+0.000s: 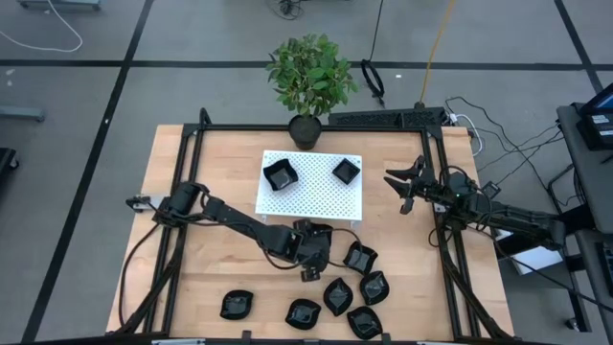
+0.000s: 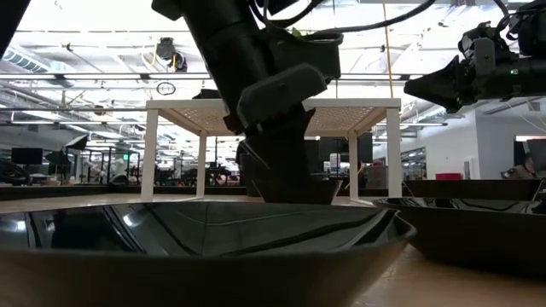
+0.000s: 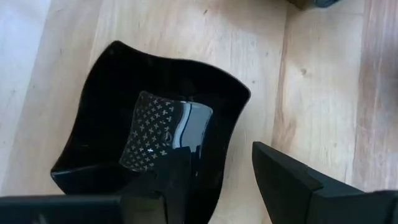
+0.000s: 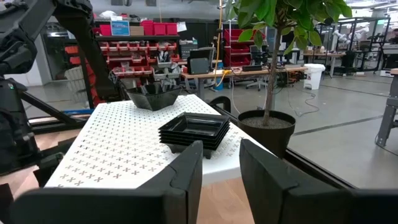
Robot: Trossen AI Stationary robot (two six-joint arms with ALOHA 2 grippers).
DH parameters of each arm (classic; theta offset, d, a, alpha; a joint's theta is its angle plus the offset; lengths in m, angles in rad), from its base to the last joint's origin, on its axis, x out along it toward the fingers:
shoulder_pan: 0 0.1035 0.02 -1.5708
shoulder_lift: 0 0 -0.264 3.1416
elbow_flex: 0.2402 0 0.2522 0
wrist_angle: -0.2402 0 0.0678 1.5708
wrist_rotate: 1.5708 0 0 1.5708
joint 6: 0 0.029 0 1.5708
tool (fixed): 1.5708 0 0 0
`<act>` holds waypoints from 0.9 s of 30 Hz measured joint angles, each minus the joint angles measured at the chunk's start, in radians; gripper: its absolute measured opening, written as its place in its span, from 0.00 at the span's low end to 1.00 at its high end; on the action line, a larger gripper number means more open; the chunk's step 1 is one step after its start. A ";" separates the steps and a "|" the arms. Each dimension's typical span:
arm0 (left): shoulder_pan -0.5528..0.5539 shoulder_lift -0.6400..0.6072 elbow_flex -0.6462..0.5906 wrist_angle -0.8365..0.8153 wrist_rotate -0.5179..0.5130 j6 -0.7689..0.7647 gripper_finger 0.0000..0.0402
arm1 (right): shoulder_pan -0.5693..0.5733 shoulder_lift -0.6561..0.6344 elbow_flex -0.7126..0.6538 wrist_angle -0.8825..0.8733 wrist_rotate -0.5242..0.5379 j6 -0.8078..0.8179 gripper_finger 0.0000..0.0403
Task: Pick & Place Mini shaped plates
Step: Stack the black distorted square plate on top of the black distorted square plate on the shelf
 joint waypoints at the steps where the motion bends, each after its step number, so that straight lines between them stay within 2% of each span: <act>1: 0.000 0.000 0.000 -0.001 0.009 -0.003 0.44 | 0.000 0.000 0.000 0.000 0.000 0.000 0.23; 9: -0.002 0.000 0.000 0.000 0.281 -0.080 0.44 | 0.000 0.000 0.000 0.000 0.000 0.000 0.24; 16: -0.023 0.000 0.000 -0.002 0.418 -0.104 0.44 | 0.000 0.000 0.000 0.000 0.000 0.000 0.24; 21: -0.037 -0.027 0.002 -0.036 0.431 -0.143 0.43 | 0.000 0.000 0.000 0.000 0.000 0.000 0.23; 27: -0.042 -0.076 0.001 -0.114 0.355 -0.161 0.43 | 0.000 0.001 0.000 0.003 0.000 0.000 0.24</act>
